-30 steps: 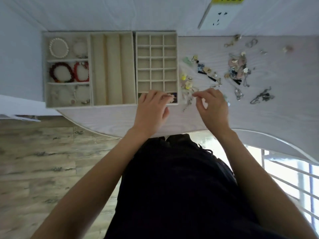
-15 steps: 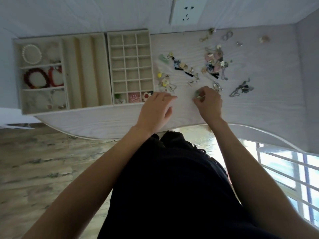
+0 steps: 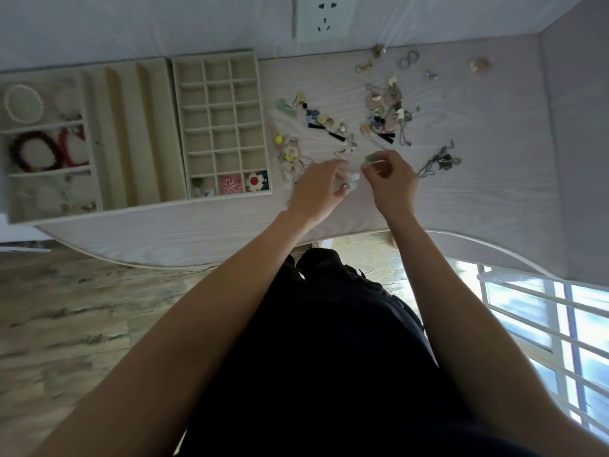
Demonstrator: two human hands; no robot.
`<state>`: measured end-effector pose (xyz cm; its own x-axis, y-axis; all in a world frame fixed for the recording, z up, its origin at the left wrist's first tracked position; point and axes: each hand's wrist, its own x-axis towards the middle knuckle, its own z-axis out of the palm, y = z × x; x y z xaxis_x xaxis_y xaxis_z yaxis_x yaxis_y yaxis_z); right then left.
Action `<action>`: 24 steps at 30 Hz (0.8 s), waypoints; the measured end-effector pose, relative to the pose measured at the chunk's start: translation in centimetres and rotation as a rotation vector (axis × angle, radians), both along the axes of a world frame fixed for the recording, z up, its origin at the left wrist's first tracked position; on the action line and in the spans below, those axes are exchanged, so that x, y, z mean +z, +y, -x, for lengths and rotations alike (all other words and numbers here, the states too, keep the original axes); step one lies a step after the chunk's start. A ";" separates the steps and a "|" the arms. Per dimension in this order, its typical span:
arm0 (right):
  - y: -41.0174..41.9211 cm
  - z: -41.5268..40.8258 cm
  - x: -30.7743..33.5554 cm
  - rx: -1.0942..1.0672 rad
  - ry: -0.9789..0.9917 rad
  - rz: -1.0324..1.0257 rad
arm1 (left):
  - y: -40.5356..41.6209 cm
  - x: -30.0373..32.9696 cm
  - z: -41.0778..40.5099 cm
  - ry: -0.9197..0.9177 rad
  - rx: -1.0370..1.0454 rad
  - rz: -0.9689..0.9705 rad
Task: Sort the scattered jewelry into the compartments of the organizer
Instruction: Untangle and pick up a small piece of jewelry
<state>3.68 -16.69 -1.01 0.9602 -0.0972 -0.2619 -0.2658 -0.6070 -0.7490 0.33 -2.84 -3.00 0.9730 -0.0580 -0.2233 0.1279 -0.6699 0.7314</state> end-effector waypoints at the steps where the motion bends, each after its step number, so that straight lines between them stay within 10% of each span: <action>1: -0.2 -0.1 -0.2 0.004 -0.003 0.054 | -0.1 -0.2 0.0 -0.025 -0.019 -0.048; 13: -0.6 0.5 -1.5 0.197 -0.166 0.313 | -0.7 -0.4 -0.7 -0.071 0.030 -0.079; 24: 6.6 1.4 2.8 0.601 0.051 -0.282 | 7.3 5.6 4.1 -0.186 0.333 0.125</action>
<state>2.26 -10.11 1.76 0.8114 0.5305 -0.2455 0.0183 -0.4428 -0.8964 -3.77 4.48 2.64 0.9663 0.2519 -0.0532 0.1812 -0.5186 0.8356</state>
